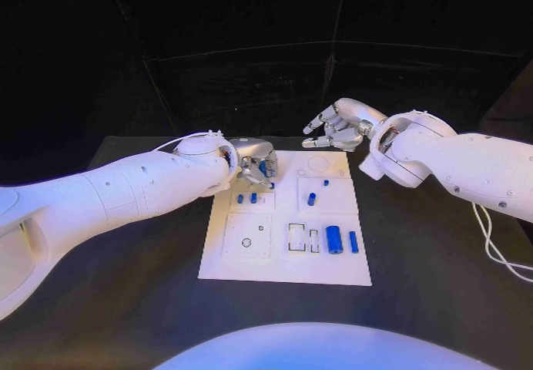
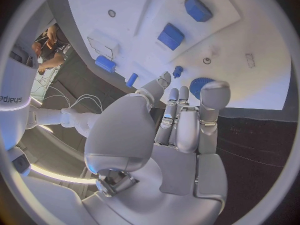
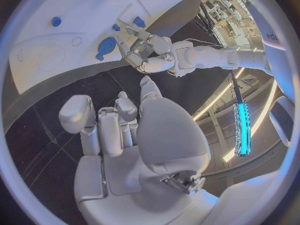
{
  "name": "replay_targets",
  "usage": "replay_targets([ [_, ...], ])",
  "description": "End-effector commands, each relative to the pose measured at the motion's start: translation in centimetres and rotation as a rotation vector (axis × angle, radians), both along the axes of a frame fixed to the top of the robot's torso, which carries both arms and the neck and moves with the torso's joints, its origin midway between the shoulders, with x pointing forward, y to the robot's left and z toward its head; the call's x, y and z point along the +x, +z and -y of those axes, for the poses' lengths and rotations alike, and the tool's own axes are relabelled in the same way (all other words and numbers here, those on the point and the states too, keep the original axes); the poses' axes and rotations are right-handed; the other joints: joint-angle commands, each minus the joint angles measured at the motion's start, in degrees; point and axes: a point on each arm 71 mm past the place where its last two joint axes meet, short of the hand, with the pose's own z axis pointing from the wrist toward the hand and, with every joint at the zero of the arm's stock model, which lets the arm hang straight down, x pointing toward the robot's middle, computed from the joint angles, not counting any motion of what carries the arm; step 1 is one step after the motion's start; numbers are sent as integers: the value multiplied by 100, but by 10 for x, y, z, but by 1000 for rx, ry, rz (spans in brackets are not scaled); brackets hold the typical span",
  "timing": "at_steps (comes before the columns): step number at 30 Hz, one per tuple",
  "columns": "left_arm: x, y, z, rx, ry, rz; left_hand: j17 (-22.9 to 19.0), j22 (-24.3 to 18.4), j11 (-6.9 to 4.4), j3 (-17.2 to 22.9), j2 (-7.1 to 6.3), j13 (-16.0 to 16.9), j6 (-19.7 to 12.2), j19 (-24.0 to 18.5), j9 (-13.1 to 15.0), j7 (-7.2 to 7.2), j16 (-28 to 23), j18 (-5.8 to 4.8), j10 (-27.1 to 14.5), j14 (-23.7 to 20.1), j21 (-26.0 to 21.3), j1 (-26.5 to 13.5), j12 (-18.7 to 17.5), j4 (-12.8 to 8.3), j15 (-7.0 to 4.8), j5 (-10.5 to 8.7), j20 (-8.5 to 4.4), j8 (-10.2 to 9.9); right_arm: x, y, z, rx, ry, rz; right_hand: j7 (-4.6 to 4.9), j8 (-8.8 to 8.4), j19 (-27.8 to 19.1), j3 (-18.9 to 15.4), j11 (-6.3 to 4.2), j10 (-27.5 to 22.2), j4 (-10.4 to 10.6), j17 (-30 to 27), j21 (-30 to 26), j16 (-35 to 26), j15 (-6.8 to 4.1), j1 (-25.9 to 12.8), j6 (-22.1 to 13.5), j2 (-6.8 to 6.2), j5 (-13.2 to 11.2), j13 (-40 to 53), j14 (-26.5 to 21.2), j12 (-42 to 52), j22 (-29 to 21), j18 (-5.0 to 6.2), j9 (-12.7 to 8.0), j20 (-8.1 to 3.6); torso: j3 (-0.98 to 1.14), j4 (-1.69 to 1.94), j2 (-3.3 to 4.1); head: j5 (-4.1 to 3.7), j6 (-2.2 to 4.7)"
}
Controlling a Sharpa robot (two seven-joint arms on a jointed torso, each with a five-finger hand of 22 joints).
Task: Assemble the parts on the task board
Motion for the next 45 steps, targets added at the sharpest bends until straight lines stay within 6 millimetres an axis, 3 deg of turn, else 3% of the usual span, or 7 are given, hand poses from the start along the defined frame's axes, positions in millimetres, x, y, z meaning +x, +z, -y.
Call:
replay_targets([
  [1, 0, -3, 2, 30, -9, -10, -11, 18, 0, -6, 33, -13, 45, 36, -11, -13, -17, -88, 60, 125, 38, -2, -42, -27, -18, -14, -3, -39, 0, 2, -2, 6, 10, 5, 12, 25, -51, -28, 12, -41, 0, 138, -24, -29, -17, 7, -15, 69, 26, -3, 281, -26, -8, 92, 6, -3, 0, 5, -2, -6, 6],
  [45, 5, -23, 7, 69, 9, -55, -67, 210, -57, 134, 189, -148, 295, 116, -48, -51, 1, -124, 419, 143, 185, 32, -116, -73, -66, -12, -47, -139, 0, 2, -6, 7, 20, 3, 11, 28, -47, -29, 11, -36, -1, 145, -22, -25, -18, 20, -13, 83, 29, 5, 283, -17, -2, 91, 7, -3, -1, 9, -3, -47, -48],
])
